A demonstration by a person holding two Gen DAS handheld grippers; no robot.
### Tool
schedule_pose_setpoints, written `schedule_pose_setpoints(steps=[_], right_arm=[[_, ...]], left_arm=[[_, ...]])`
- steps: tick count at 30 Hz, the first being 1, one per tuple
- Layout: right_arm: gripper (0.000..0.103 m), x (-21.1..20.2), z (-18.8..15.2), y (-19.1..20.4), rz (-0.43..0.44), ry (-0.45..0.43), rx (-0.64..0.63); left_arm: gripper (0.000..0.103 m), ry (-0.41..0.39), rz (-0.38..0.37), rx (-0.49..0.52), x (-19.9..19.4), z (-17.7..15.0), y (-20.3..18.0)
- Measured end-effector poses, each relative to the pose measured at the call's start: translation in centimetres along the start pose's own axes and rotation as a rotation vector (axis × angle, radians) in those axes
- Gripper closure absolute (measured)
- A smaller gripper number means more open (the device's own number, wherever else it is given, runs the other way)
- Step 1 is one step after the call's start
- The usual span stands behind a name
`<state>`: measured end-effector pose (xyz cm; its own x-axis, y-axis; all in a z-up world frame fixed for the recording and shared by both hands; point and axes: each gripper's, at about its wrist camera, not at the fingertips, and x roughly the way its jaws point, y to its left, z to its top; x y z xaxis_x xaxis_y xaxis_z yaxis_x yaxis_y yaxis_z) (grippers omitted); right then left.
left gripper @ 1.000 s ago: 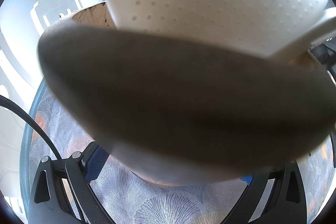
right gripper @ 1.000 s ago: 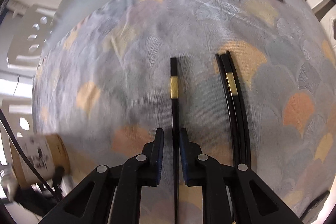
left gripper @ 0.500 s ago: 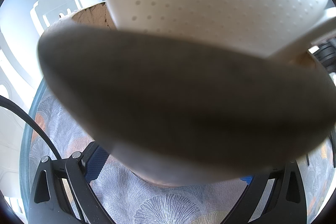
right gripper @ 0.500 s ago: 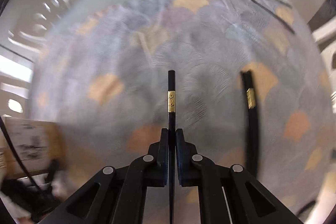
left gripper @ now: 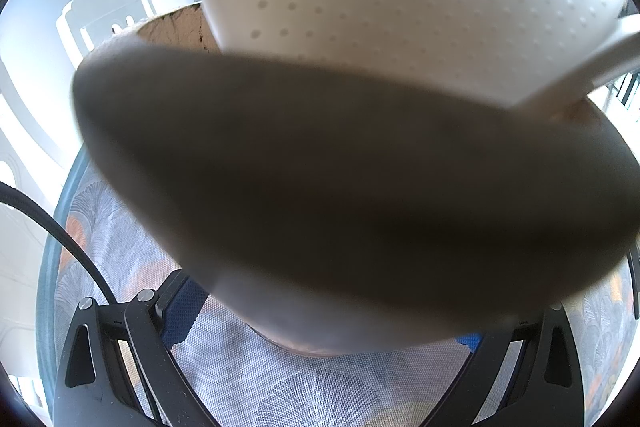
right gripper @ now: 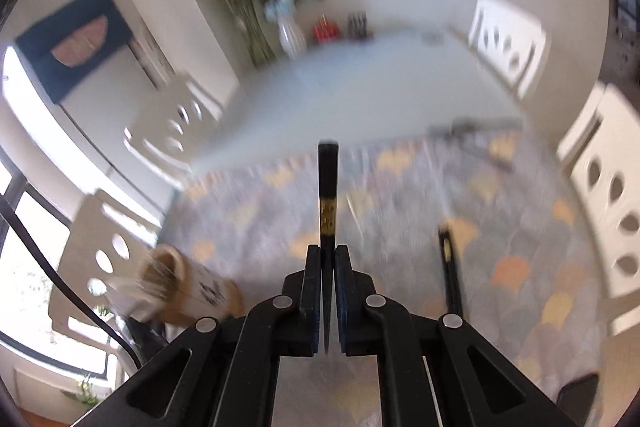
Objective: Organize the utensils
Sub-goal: 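Carry the chopstick to the wooden cup and open the right tool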
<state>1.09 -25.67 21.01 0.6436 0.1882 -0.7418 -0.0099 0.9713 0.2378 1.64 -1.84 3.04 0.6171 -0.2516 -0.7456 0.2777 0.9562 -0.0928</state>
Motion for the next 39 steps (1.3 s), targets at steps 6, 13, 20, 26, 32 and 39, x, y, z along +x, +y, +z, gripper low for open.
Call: schedule_pose_setpoints(steps=[6,13,20,26,32,39], right_arm=[[0.097,-6.3,4.0,4.4,0.027,-0.23,-0.038],[0.097,-10.1,6.9,9.3,0.137,-0.354,-0.064],[0.097,-11.2,6.2,15.0,0.197,-0.385,-0.17],[0.097,-9.6,4.5,18.1,0.193,-0.356,-0.242],[0.097,-6.7,3.0,18.4,0.19,-0.283,-0.233],[0.097,-3.9,2.4,18.0,0.191,-0.219,-0.202]], left_arm=[[0.003,0.0,0.0,0.0,0.0,0.0,0.0],[0.003,0.0,0.0,-0.001,0.0,0.0,0.0],[0.003,0.0,0.0,0.0,0.0,0.0,0.0],[0.003,0.001,-0.002,-0.002,-0.1,-0.1,0.0],[0.003,0.001,-0.002,-0.002,-0.1,-0.1,0.0],[0.003,0.001,-0.003,-0.003,-0.2,-0.2,-0.1]])
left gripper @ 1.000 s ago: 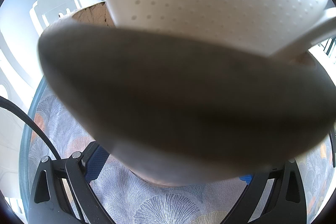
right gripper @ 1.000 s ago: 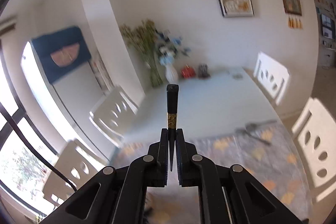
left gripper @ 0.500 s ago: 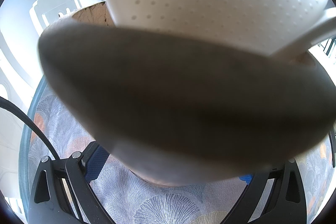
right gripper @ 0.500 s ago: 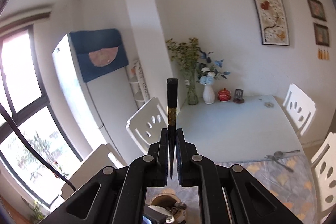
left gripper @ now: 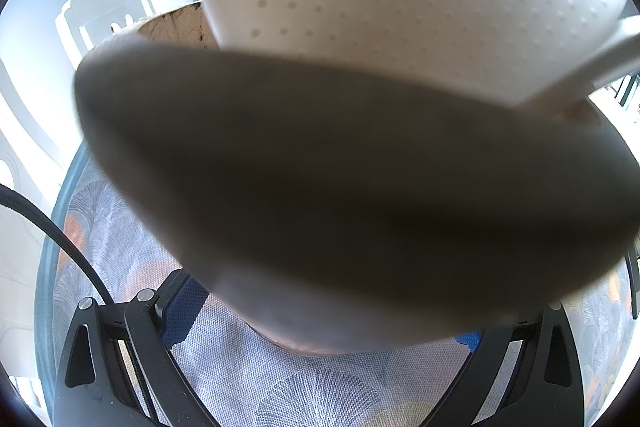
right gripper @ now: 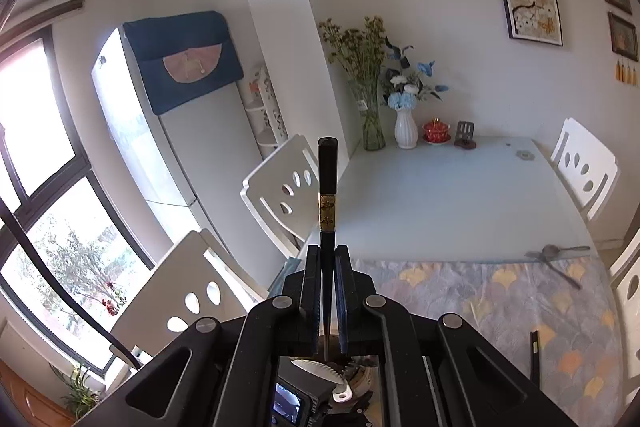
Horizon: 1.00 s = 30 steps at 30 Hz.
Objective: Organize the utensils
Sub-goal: 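Carry the chopstick to the wooden cup and open the right tool, then move the right tool back to the remaining black chopsticks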
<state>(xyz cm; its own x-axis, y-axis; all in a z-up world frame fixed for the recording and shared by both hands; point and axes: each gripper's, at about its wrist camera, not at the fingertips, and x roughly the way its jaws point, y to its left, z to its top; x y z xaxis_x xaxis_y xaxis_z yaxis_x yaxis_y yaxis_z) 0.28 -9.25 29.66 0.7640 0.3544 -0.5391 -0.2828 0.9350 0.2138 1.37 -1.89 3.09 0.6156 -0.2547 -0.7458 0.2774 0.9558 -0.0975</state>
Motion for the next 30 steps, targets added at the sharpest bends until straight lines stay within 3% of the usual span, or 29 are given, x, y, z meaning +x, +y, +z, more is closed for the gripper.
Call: schedule_pose_setpoints(steps=[10,16,19,21,23,24,30], right_arm=[[0.097,2.1,-0.7,0.6,-0.002,0.048,0.008],[0.079,1.9,-0.4,1.4,0.045,0.114,-0.033],[0.079,-0.4,0.7,1.5,0.051,0.06,-0.042],[0.072,-2.6,1.7,1.4,0.046,-0.001,-0.05],[0.039,-4.5,2.4,1.1,0.029,-0.059,-0.055],[0.032,-6.0,2.9,0.9,0.013,-0.106,-0.057],[0.029,-11.5,3.8,0.5,-0.019,-0.234,-0.122]], left_arm=[[0.003,0.0,0.0,0.0,0.1,0.0,0.2],[0.003,0.001,-0.002,-0.002,0.2,0.0,0.2],[0.003,0.001,-0.002,-0.002,-0.1,-0.1,-0.2],[0.003,0.001,-0.002,-0.002,-0.2,-0.2,-0.5],[0.003,0.001,-0.002,-0.002,0.5,0.2,0.3],[0.003,0.001,-0.002,-0.002,0.5,0.2,0.2],[0.003,0.001,-0.003,-0.002,0.5,0.2,0.3]])
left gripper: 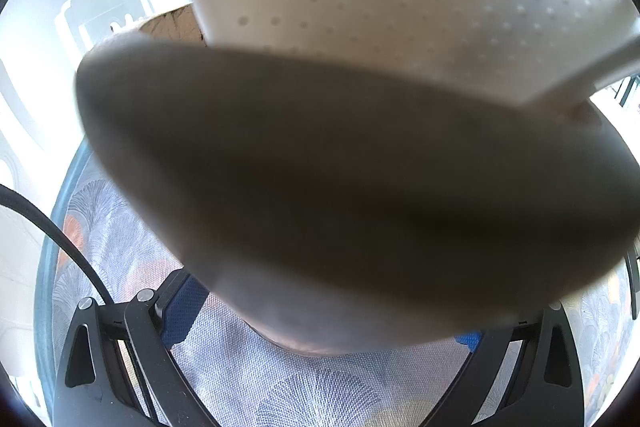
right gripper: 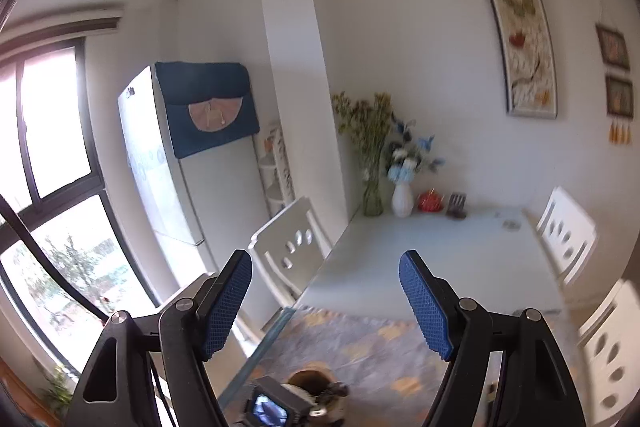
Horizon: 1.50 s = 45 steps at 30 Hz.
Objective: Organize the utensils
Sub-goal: 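Move the right tool back to the remaining black chopsticks, then close the right tool on the black chopsticks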
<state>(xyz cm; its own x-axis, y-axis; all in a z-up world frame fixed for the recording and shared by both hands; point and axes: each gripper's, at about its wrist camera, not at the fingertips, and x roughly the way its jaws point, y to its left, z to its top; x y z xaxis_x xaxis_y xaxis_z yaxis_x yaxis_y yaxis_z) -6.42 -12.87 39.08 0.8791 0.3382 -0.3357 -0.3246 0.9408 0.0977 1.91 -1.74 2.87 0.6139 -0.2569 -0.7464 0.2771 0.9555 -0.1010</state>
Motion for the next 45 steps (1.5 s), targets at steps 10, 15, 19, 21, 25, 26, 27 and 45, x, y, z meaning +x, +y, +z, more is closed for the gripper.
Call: schedule_pose_setpoints(steps=[10,15,19,21,25,26,27,45], right_arm=[[0.028,-4.9,0.8,-2.5,-0.156,-0.084,-0.04],[0.029,-4.9,-0.8,-5.6,-0.297,-0.025,-0.03],[0.029,-3.9,-2.7,-9.1,-0.342,0.058,0.07],[0.028,-3.0,-4.1,-11.2,-0.335,0.124,0.153],[0.028,0.4,-10.3,-17.8,-0.257,0.383,0.477],[0.028,0.9,-12.3,-19.4,-0.258,0.436,0.549],[0.029,1.4,-14.4,-20.8,-0.278,0.476,0.609],[0.079,10.7,-27.5,-29.2,-0.314,0.781,0.649]], left_arm=[[0.003,0.0,0.0,0.0,0.0,0.0,0.2],[0.003,0.0,0.0,0.0,0.0,0.0,0.0],[0.003,0.0,0.0,0.0,0.0,0.0,0.1],[0.003,0.0,-0.001,0.0,0.0,0.0,0.1],[0.003,0.0,-0.001,0.0,0.0,0.0,0.2],[0.003,0.0,-0.001,0.0,0.0,0.0,0.2],[0.003,0.0,-0.001,0.0,0.0,0.0,0.2],[0.003,0.001,0.001,0.0,-0.3,-0.2,-0.7]])
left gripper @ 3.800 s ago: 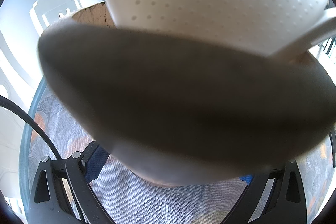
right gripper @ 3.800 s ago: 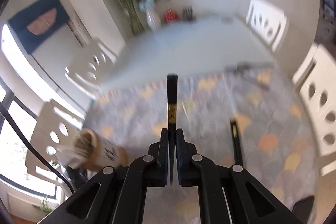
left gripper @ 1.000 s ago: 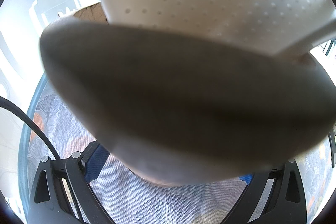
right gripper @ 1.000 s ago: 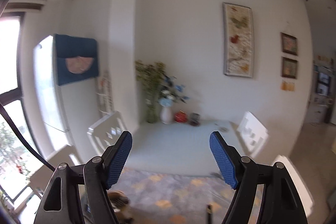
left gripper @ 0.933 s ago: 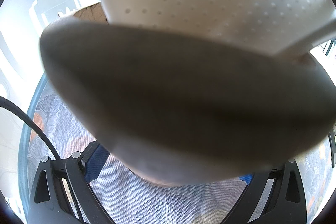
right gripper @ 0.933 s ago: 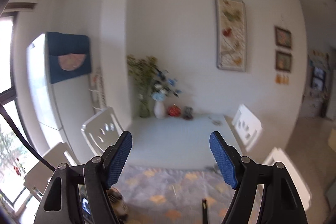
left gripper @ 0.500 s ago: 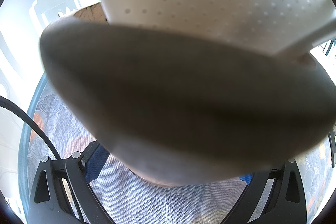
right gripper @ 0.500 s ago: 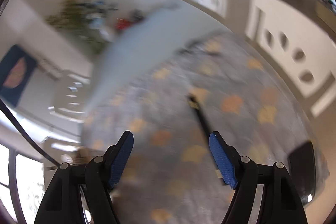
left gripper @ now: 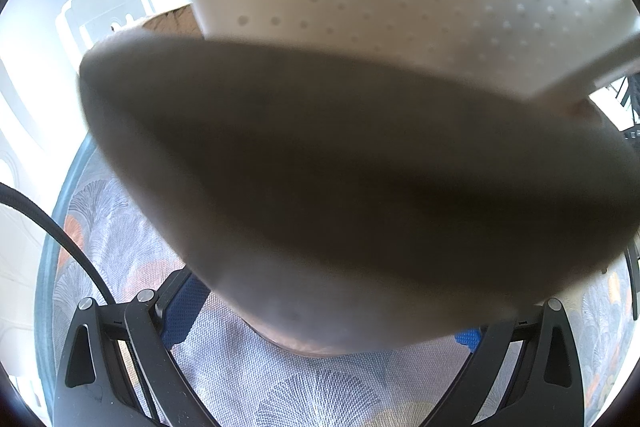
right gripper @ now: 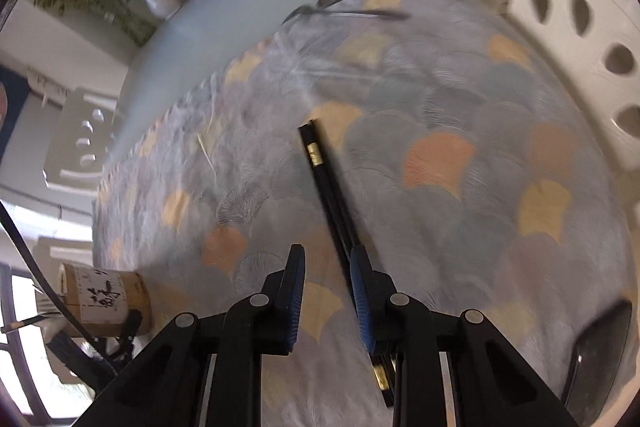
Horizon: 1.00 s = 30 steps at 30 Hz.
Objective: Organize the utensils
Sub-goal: 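Close the right tool on the black chopsticks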
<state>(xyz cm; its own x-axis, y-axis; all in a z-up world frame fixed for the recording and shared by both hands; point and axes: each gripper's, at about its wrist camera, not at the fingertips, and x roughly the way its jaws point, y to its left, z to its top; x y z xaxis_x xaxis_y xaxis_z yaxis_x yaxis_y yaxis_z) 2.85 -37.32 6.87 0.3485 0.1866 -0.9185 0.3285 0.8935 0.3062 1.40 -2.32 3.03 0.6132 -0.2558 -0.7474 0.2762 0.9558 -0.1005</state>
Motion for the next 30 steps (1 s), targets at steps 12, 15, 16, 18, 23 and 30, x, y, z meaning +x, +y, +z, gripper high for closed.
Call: schedule_pose_setpoints(steps=[12,15,16,18,23,30], right_arm=[[0.079,4.3,1.1,1.6,-0.094,0.068,-0.128],[0.079,4.4,0.9,2.0,-0.107,0.082,-0.157],[0.079,4.4,0.6,2.1,-0.112,0.086,-0.169],[0.079,4.3,0.2,2.2,-0.114,0.088,-0.175],[0.079,4.1,-1.2,2.3,-0.075,0.104,-0.167],[0.079,4.3,-3.9,3.0,0.028,0.168,-0.159]], left_arm=[[0.003,0.0,0.0,0.001,-0.1,-0.1,-0.4],[0.003,0.0,0.0,0.0,-0.1,-0.1,-0.4],[0.003,0.001,-0.001,0.0,0.6,0.7,0.3],[0.003,0.001,-0.001,0.0,0.6,0.7,0.3],[0.003,0.001,-0.001,0.0,0.6,0.7,0.3],[0.003,0.001,-0.001,0.0,0.8,0.8,0.8]])
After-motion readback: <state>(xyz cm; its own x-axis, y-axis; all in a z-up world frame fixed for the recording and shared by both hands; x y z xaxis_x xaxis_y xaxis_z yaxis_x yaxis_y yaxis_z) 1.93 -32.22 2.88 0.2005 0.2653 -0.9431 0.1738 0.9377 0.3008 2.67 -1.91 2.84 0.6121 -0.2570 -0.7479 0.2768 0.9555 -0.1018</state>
